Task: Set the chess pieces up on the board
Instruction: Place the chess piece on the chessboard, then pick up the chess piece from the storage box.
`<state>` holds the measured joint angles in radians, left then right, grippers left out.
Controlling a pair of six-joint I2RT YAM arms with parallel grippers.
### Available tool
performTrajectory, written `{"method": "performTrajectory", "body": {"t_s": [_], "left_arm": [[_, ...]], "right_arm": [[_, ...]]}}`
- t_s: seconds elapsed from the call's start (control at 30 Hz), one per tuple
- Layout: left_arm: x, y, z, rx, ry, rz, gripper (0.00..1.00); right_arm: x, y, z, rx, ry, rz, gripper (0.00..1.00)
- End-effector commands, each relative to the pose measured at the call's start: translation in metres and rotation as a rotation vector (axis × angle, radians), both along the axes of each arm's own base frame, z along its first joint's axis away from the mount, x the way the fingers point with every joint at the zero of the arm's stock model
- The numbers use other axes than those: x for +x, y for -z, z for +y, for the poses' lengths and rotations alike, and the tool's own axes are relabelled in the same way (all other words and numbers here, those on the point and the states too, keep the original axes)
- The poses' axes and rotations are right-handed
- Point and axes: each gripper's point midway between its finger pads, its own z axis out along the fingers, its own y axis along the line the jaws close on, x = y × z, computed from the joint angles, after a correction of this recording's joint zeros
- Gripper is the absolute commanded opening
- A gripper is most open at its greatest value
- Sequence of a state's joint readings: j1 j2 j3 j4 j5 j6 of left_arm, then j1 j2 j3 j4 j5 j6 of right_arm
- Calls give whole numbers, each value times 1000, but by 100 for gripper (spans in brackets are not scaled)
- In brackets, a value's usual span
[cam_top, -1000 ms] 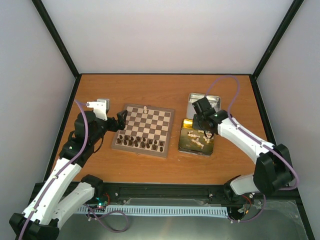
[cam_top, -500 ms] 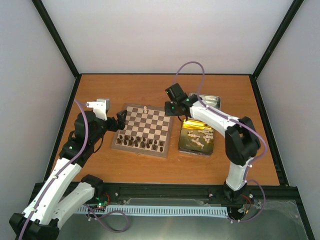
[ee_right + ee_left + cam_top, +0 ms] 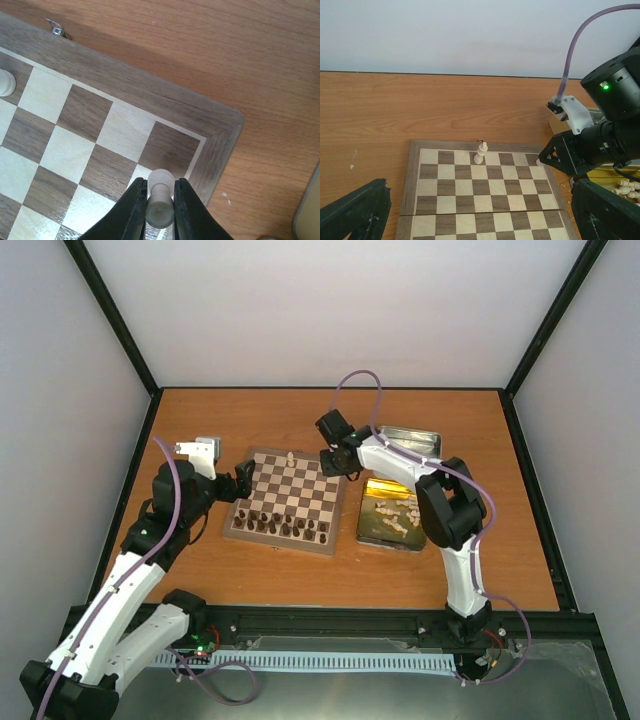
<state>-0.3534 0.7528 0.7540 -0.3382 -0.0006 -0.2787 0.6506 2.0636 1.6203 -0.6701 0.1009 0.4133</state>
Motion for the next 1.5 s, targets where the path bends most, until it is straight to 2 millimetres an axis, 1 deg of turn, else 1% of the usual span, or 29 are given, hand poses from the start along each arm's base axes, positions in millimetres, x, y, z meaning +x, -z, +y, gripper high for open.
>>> {"method": "performTrajectory", "body": {"t_s": [0.0, 0.2, 0.3, 0.37, 0.5, 0.6, 0.7, 0.83, 0.9, 1.0, 1.1, 1.23, 1.27, 1.3, 1.4, 1.47], "left_arm": [[1, -8, 1, 3, -3, -18, 100], [1, -8, 1, 4, -2, -16, 100], [1, -7, 0, 5, 0, -13, 100], [1, -7, 0, 5, 1, -14, 100], [1, -8, 0, 5, 1, -17, 100], [1, -9, 1, 7, -3, -19, 100], [1, -10, 3, 7, -12, -23, 100], [0, -11, 3, 4, -8, -28, 100], [0, -12, 1, 4, -2, -29, 100], [-1, -13, 1, 1, 3, -32, 100], [-1, -14, 0, -3, 5, -41, 100], [-1, -16, 0, -7, 7, -49, 100], [0, -17, -1, -9, 9, -51, 100], [0, -16, -1, -11, 11, -49, 100], [2, -17, -5, -27, 24, -47, 100], [3, -18, -10, -43, 44, -45, 100]], "right_arm": [[6, 0, 4, -31, -19, -3, 15], [16, 9, 1, -89, -8, -7, 16], [17, 14, -1, -107, -7, 2, 17], [17, 15, -1, -110, -5, 3, 22], [20, 10, 1, -106, -5, -14, 34], [24, -5, 5, -72, 1, -40, 37], [26, -32, 8, -22, 11, -88, 40], [21, -65, 3, 21, 25, -139, 41], [13, -80, -7, 34, 39, -167, 42], [-3, -100, -32, 59, 86, -221, 43], [-26, -107, -68, 46, 157, -249, 44], [-65, -97, -116, 14, 252, -231, 43], [-78, -83, -128, -9, 272, -200, 43], [-87, -75, -138, -21, 293, -184, 43], [-109, -54, -163, -43, 355, -144, 42], [-117, -44, -172, -33, 379, -119, 42]]}}
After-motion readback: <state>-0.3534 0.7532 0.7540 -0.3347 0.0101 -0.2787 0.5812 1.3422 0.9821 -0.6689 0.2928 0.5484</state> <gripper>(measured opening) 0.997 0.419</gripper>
